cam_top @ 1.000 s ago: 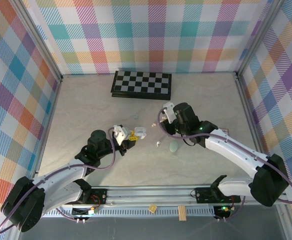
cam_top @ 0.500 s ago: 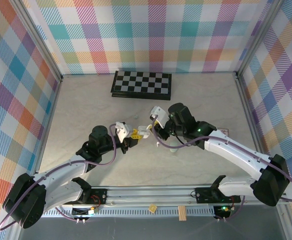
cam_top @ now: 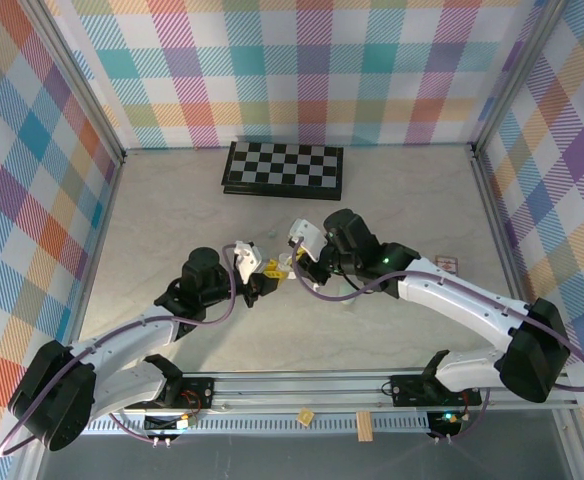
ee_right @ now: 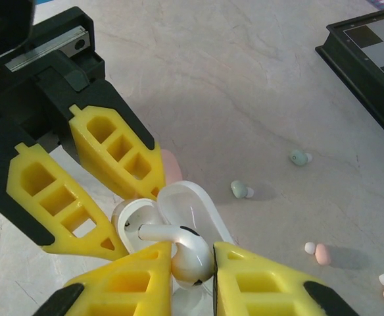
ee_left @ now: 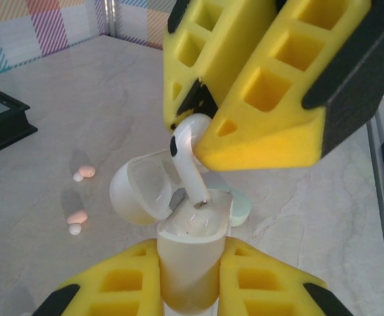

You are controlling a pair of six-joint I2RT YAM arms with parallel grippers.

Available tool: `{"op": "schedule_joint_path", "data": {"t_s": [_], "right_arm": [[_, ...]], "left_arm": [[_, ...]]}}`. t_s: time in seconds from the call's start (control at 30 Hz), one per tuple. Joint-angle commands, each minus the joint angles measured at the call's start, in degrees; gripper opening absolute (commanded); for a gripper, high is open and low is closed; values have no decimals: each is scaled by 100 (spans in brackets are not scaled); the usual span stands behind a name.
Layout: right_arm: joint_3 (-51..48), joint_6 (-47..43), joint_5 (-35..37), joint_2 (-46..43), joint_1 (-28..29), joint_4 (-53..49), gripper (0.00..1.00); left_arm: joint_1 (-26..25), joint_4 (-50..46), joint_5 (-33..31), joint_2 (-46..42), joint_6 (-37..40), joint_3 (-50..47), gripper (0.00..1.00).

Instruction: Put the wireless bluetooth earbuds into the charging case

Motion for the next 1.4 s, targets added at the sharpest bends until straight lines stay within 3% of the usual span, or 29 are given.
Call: {"op": "schedule_joint_path", "data": {"t_s": [0.0,0.5,1.2,1.37], "right_arm": [[198,-93,-64,140,49,174,19],[103,-284,-425,171,150,148,19],[-8,-274,-818,-337,125,104,37],[-303,396,-1095,-768,-235,684,51]], "left_arm": [[62,61,217,58,-113,257,0],[58,52,182,67,-202,297,0],[58,810,141,121,-450,36,0],[65,1272,100,97,-474,-197,0]]}}
